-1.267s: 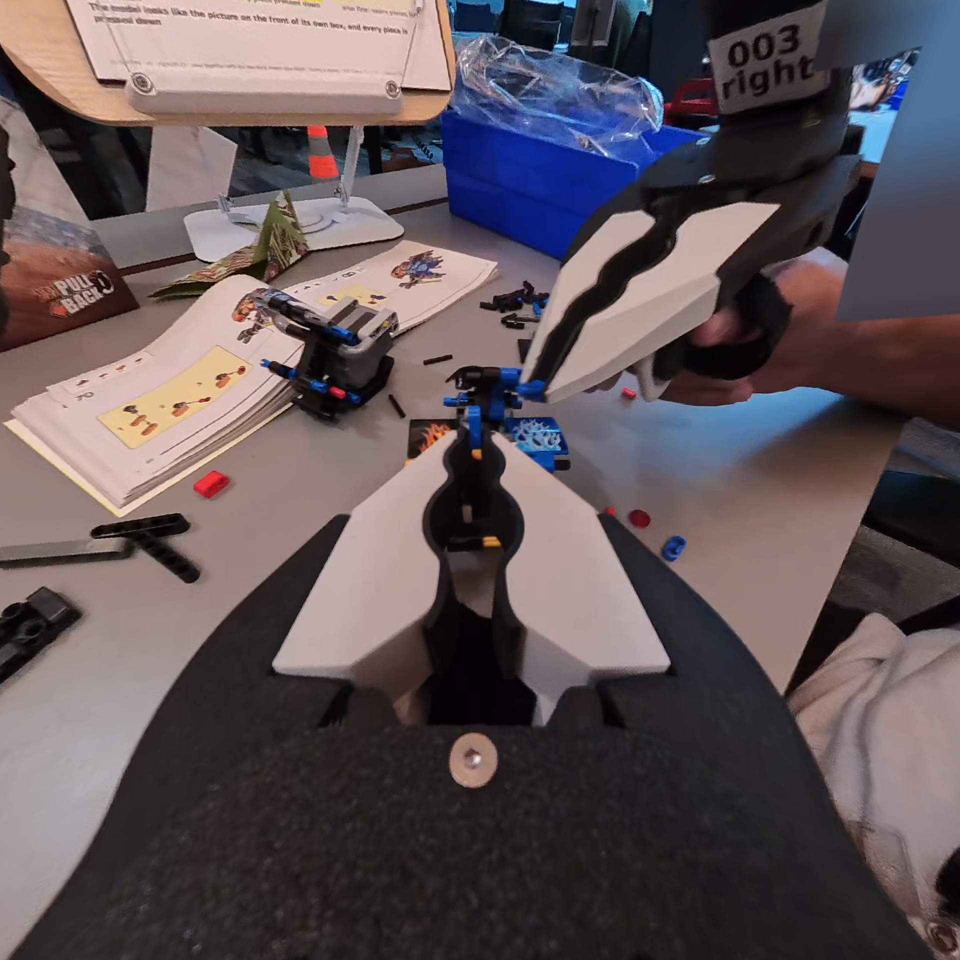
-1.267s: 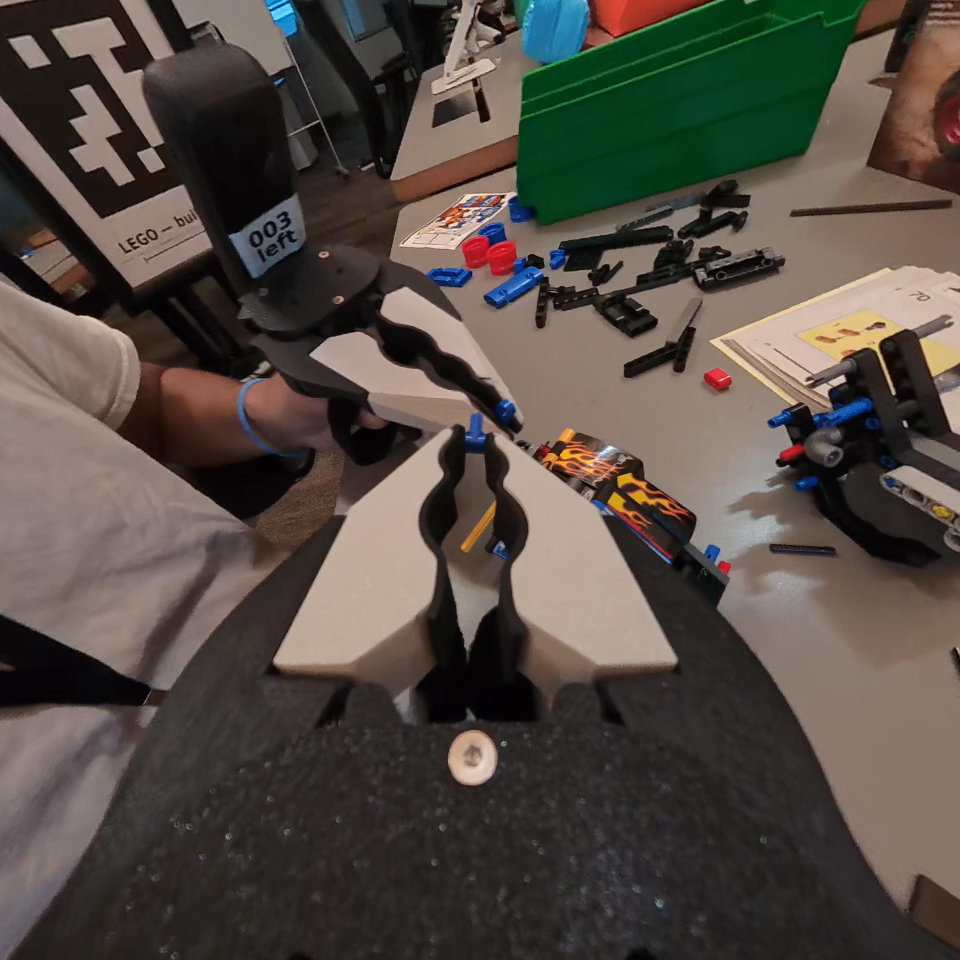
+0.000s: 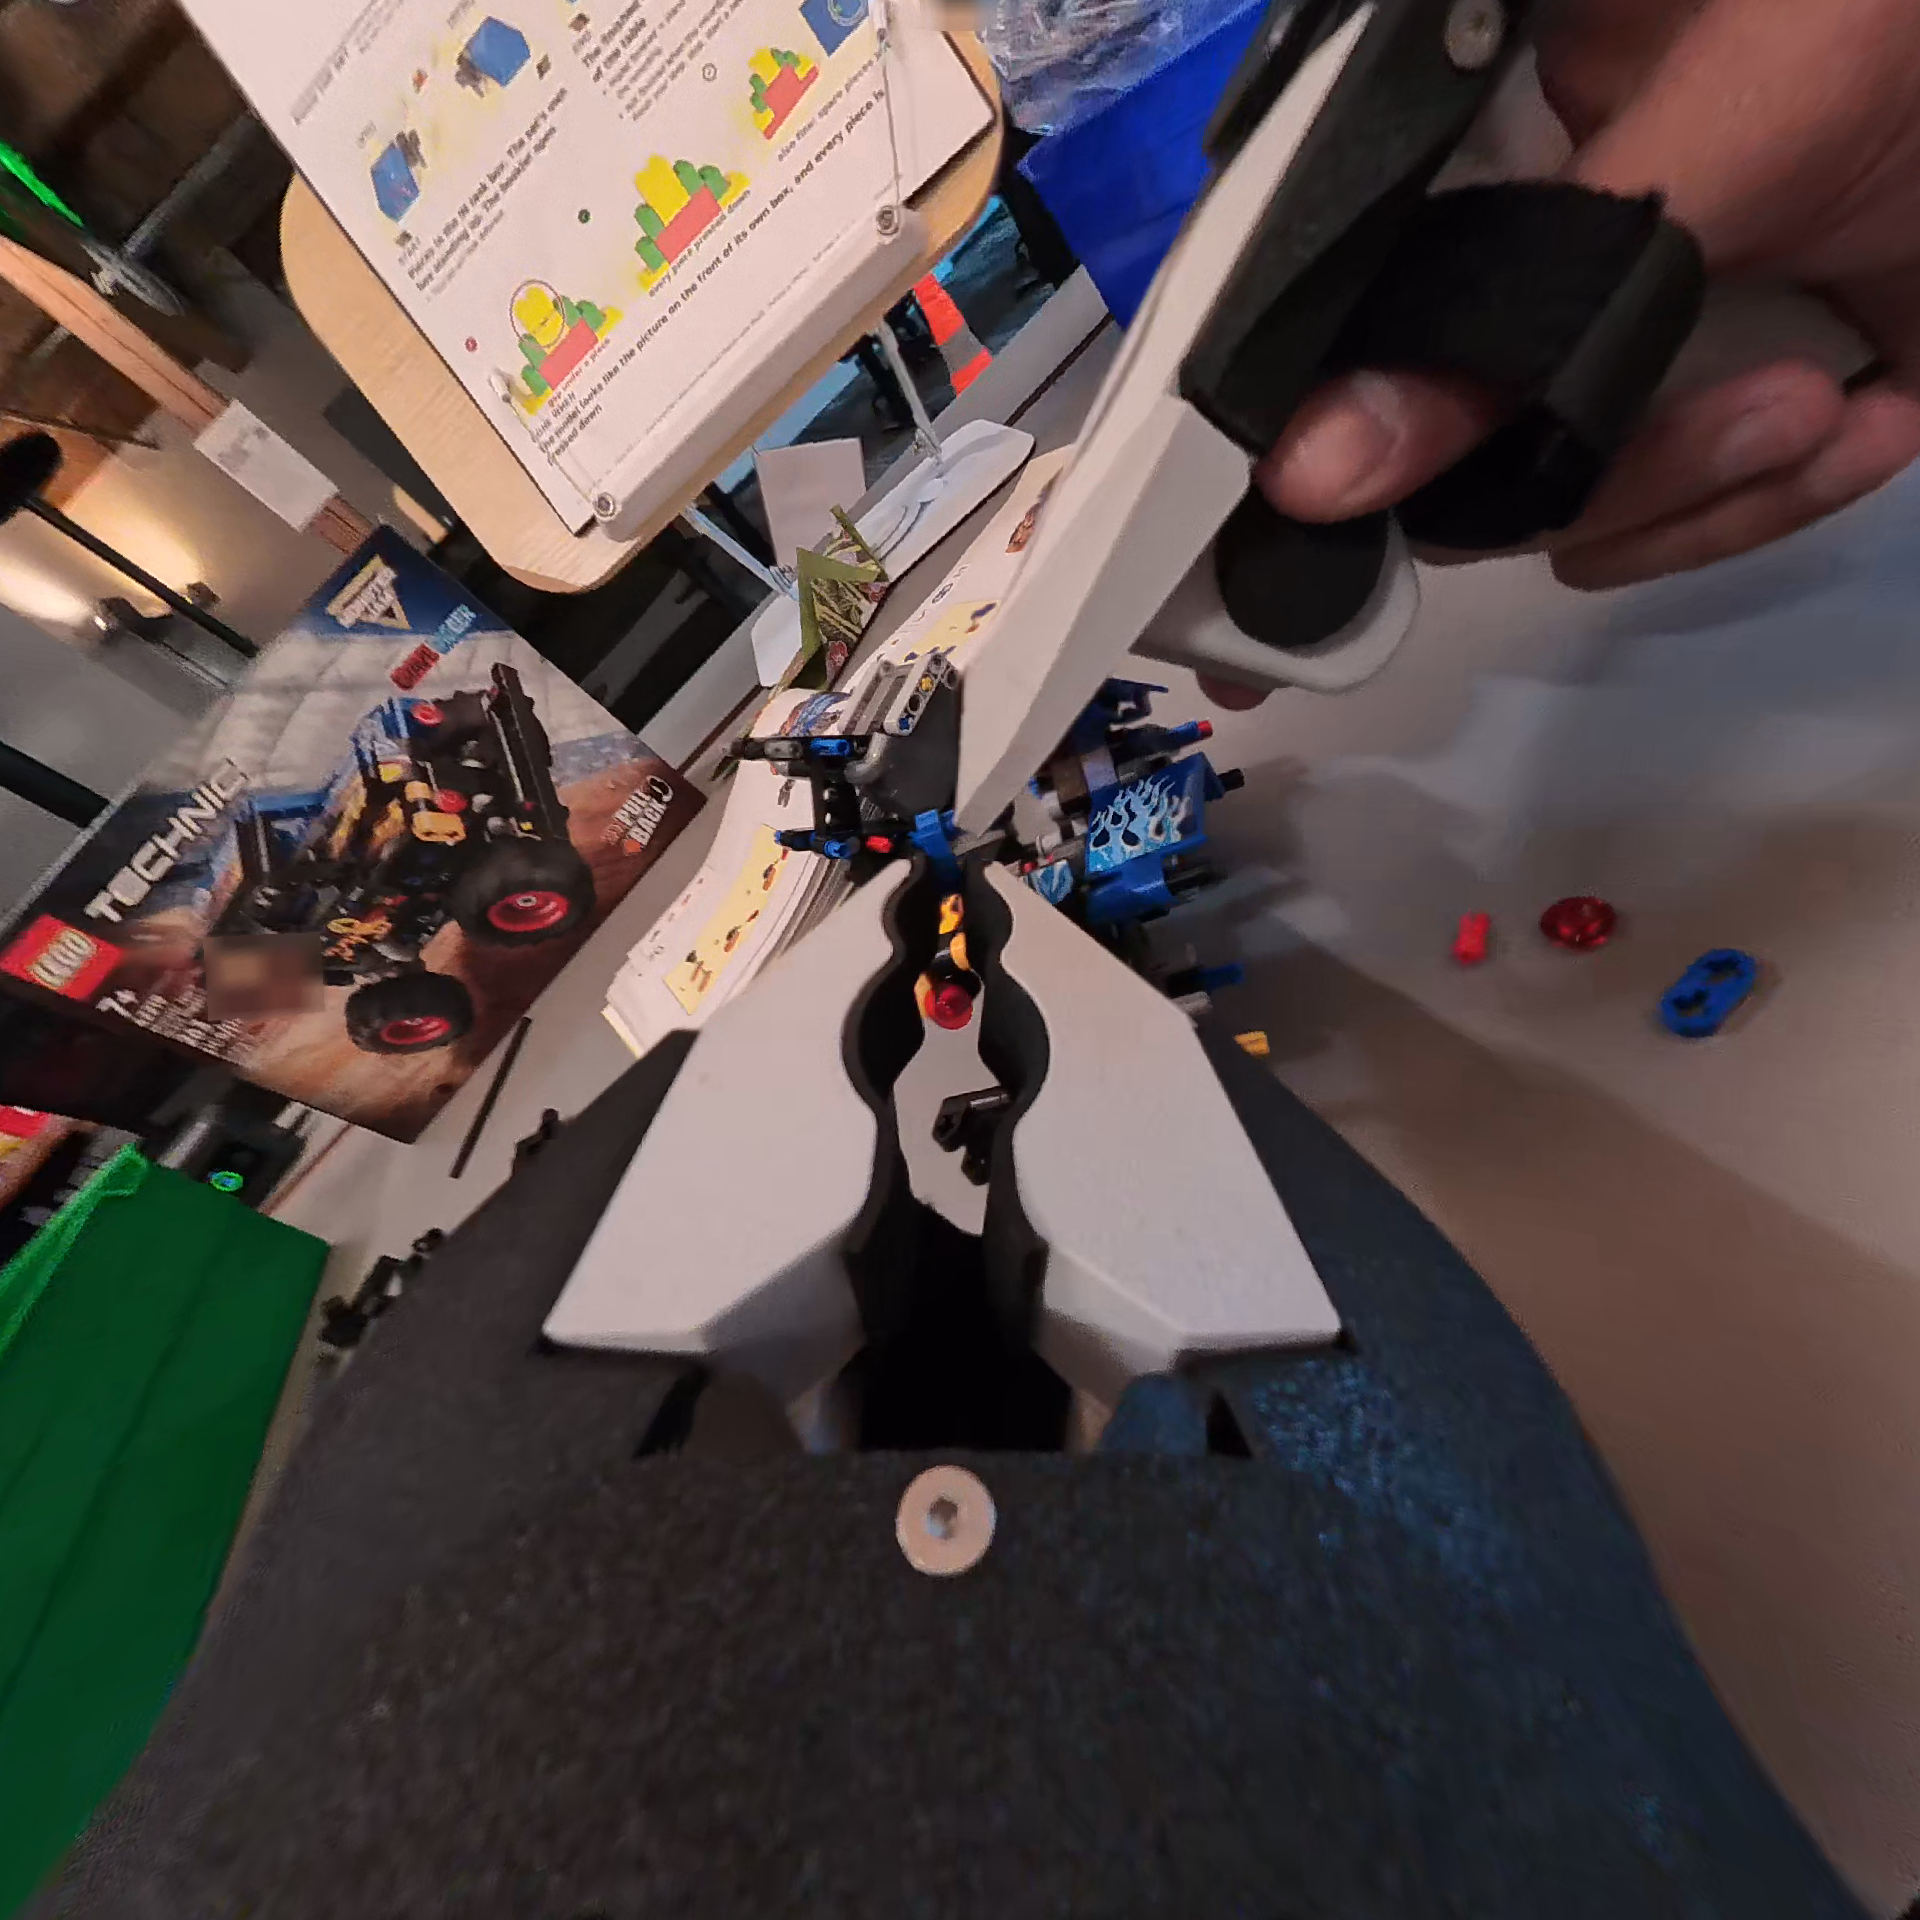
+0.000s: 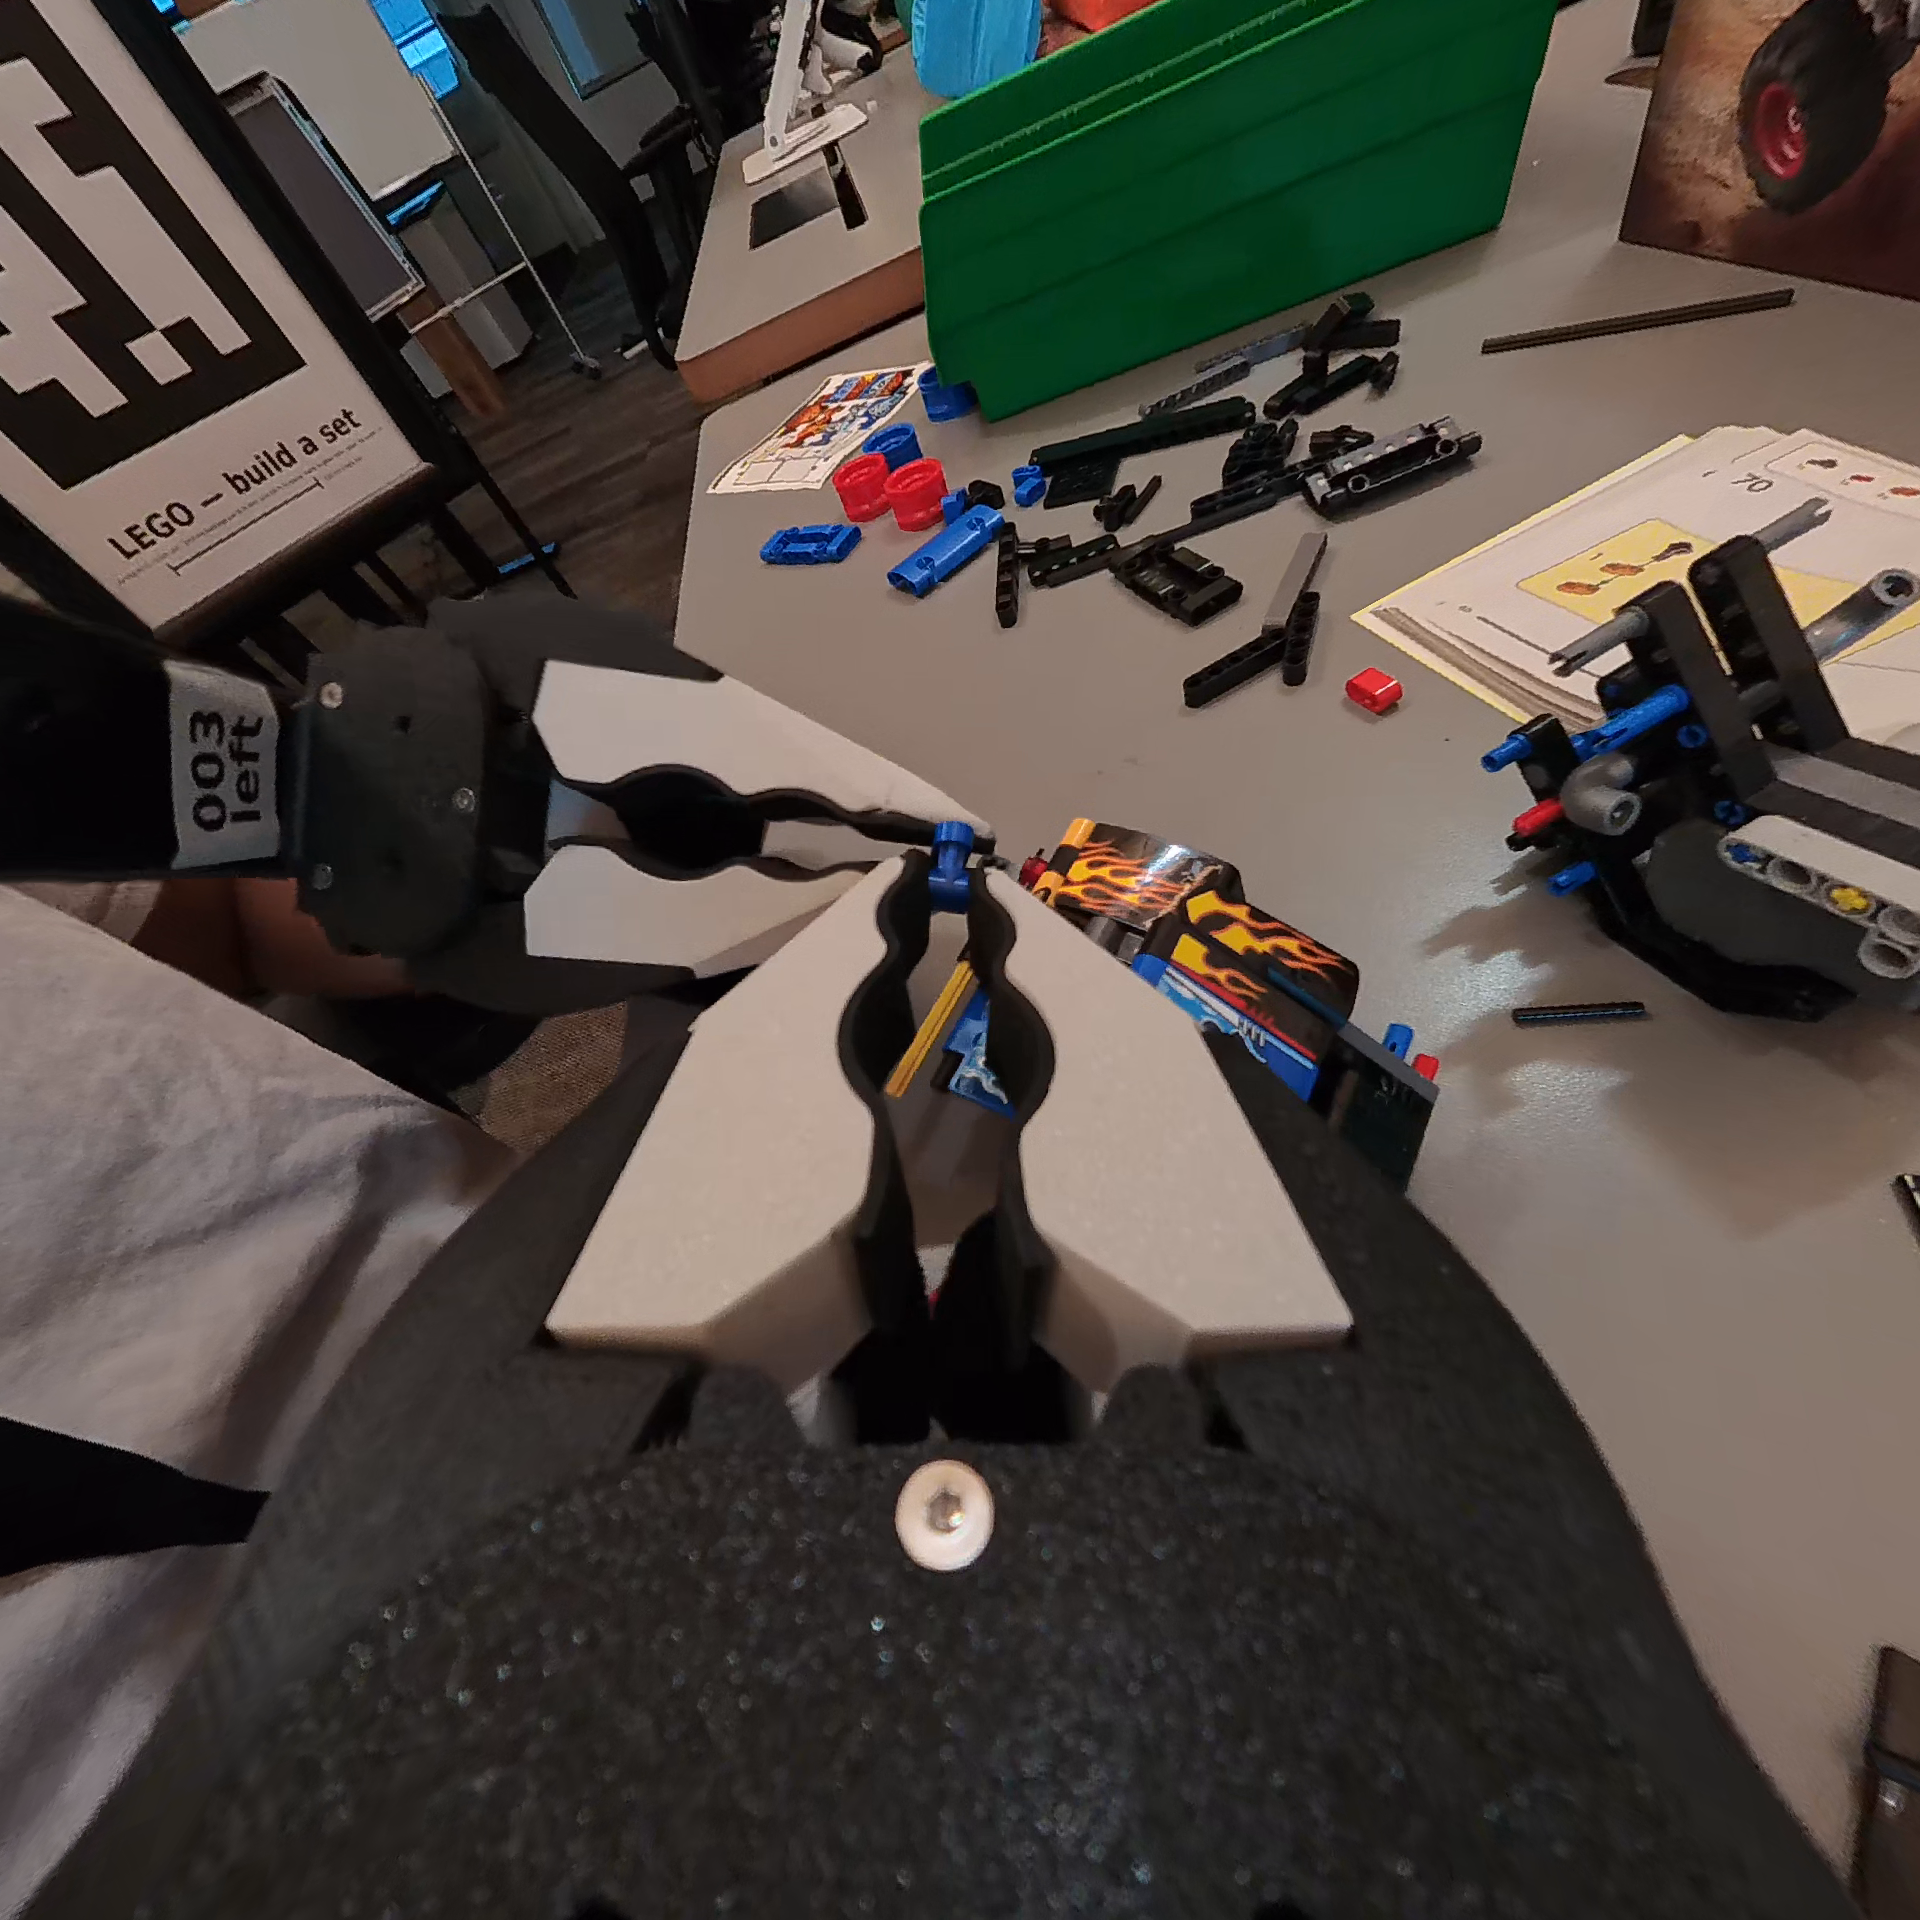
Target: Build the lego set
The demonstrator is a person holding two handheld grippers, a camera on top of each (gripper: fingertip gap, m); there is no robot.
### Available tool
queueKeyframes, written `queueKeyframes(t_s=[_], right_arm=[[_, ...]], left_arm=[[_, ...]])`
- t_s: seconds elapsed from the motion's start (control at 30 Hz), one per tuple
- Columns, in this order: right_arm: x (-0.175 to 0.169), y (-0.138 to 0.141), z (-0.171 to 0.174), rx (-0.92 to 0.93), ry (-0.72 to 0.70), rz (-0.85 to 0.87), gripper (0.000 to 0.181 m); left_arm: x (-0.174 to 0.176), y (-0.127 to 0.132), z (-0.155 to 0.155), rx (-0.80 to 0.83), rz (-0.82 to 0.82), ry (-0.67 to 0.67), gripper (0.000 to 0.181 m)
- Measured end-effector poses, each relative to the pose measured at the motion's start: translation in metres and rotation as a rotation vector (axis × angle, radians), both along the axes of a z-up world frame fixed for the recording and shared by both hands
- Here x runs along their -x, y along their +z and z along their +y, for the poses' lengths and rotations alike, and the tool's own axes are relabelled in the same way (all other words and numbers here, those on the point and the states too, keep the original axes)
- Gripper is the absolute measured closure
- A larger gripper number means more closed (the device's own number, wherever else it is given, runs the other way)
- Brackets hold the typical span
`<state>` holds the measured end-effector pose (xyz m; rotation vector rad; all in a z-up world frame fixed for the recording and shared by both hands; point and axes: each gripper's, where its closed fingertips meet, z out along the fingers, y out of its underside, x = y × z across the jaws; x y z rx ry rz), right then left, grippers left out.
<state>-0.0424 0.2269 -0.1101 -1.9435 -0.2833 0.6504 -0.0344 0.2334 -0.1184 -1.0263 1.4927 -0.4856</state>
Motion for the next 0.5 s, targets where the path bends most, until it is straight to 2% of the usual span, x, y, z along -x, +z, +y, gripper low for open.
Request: queueKeyframes(t_s=[0.13,0.23,0.3,0.37,0.5], right_arm=[[0.0,0.003,-0.001,-0.017,-0.002,-0.009,0.175],[0.003,0.007,-0.004,-0.066,0.03,-0.079,0.174],[0.008,0.013,-0.01,-0.112,0.104,-0.121,0.169],[0.012,0.016,-0.022,-0.166,0.221,-0.198,0.163],[0.005,0.018,-0.034,-0.292,0.27,-0.441,0.156]], left_arm=[[0.0,0.0,-0.004,-0.036,0.006,-0.027,0.178],[0.0,0.006,-0.005,0.138,-0.038,-0.099,0.18],[0.001,0.012,-0.009,0.228,-0.066,-0.178,0.18],[0.004,0.015,-0.013,0.26,-0.075,-0.258,0.18],[0.012,0.009,-0.028,0.218,-0.024,-0.424,0.18]])
